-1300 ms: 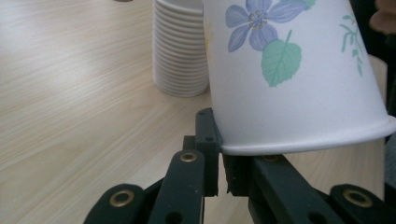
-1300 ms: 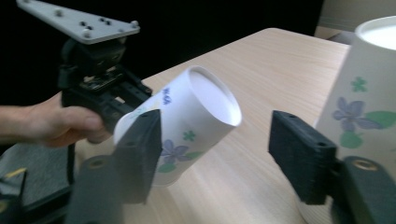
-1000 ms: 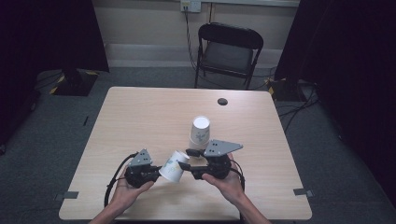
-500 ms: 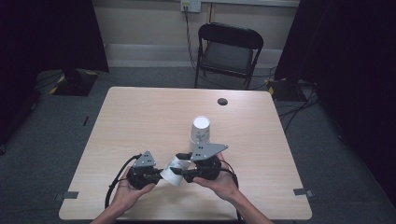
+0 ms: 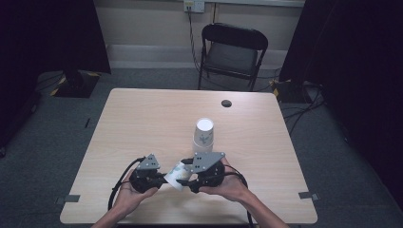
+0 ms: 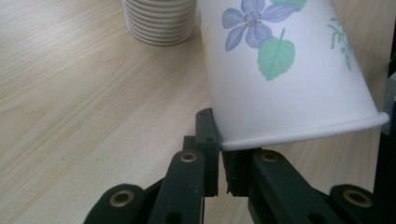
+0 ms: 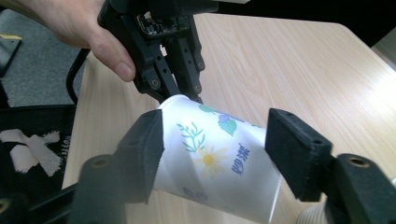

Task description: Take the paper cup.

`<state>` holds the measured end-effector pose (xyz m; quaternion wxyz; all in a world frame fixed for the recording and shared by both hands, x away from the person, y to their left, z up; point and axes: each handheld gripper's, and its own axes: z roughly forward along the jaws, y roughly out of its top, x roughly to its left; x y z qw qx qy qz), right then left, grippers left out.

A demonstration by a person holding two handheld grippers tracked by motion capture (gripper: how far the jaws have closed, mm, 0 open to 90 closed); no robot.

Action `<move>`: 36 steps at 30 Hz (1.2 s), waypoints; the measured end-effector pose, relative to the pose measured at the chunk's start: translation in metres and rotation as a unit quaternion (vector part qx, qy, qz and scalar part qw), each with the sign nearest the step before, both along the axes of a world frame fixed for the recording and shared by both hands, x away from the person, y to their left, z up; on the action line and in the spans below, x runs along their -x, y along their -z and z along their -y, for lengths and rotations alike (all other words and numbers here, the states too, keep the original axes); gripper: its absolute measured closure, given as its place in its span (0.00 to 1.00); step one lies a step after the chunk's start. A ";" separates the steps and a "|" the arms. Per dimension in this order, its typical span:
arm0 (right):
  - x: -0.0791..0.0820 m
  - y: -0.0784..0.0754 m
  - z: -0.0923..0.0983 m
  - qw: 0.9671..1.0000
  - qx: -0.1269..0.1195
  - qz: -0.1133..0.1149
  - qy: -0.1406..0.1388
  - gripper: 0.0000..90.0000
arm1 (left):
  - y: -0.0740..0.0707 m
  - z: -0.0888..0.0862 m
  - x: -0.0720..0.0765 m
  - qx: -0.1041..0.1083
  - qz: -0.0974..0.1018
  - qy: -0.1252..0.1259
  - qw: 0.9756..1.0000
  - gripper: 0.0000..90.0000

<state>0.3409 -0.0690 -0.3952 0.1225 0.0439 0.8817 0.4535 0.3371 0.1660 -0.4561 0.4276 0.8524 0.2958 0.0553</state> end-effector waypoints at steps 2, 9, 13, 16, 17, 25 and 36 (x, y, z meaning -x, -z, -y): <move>-0.001 0.000 -0.001 1.000 0.014 0.011 -0.004 0.40 | 0.000 0.001 0.000 -0.003 -0.001 0.002 1.000 0.96; -0.004 0.006 -0.003 0.999 0.045 0.025 -0.009 0.31 | -0.002 0.002 0.002 0.000 0.003 0.006 1.000 0.96; -0.003 0.009 -0.002 0.999 0.039 0.016 -0.016 0.38 | -0.003 0.001 0.001 0.008 0.002 0.002 1.000 0.96; -0.001 0.013 -0.002 0.998 0.051 0.019 -0.023 0.39 | -0.005 -0.005 -0.002 0.032 0.000 -0.007 0.999 0.98; 0.000 0.015 -0.002 0.998 0.056 0.019 -0.022 0.39 | -0.006 -0.006 -0.002 0.032 0.000 -0.009 0.999 0.98; -0.001 0.021 -0.001 0.998 0.056 0.027 -0.015 0.31 | -0.005 -0.008 -0.005 0.044 -0.007 -0.008 0.999 0.99; 0.001 0.031 -0.005 0.996 0.081 0.026 -0.018 0.16 | -0.007 -0.011 -0.006 0.071 -0.020 -0.014 0.997 0.99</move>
